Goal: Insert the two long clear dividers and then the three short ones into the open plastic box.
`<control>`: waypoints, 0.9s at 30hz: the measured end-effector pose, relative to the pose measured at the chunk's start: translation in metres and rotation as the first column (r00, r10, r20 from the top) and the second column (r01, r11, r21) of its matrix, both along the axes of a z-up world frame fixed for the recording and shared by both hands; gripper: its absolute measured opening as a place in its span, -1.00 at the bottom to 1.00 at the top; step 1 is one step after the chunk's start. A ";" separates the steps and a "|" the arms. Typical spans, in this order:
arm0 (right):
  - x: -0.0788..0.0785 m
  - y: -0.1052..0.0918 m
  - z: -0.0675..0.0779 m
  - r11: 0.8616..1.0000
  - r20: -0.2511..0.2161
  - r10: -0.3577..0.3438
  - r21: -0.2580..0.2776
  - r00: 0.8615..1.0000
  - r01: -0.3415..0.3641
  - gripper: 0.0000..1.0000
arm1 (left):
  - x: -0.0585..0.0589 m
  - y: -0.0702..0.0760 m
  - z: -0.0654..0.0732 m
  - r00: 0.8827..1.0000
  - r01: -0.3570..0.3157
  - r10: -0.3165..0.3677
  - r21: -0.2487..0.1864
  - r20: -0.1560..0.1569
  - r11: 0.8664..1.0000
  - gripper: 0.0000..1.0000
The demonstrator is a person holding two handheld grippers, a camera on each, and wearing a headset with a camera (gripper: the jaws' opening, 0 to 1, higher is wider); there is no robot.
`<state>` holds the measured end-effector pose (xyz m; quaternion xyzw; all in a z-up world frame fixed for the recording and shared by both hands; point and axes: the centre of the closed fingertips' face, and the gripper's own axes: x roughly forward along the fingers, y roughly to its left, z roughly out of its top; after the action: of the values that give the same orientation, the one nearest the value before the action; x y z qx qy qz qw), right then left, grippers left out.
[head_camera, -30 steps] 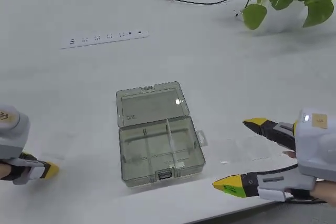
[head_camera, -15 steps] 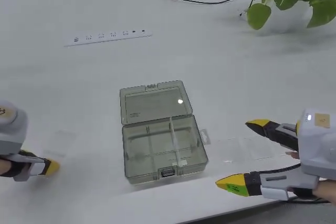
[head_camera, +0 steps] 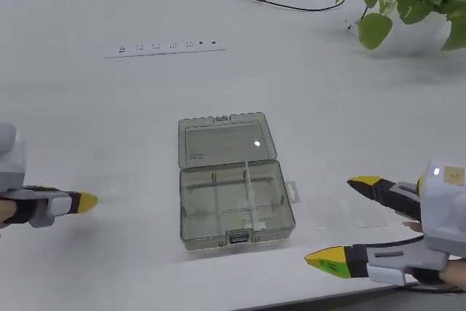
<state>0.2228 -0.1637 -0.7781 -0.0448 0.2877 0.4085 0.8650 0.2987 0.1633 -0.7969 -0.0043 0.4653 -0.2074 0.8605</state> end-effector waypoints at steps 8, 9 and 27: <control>0.005 0.007 0.006 1.000 -0.010 0.019 0.002 1.000 -0.019 0.84 | -0.003 -0.045 0.025 0.996 0.049 -0.042 -0.101 0.074 0.994 -0.40; 0.007 0.008 0.007 1.000 -0.010 0.019 -0.002 1.000 -0.019 0.84 | -0.004 -0.052 0.029 0.995 0.057 -0.047 -0.117 0.084 0.992 -0.40; 0.043 0.031 0.031 0.999 -0.035 0.034 0.019 0.999 -0.033 0.54 | -0.007 -0.141 0.047 0.983 0.140 -0.103 -0.258 0.151 0.956 -0.40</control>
<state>0.2653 -0.1330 -0.7475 -0.0345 0.2982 0.4264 0.8533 0.2917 0.0227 -0.7500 -0.0779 0.3727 -0.3207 0.8673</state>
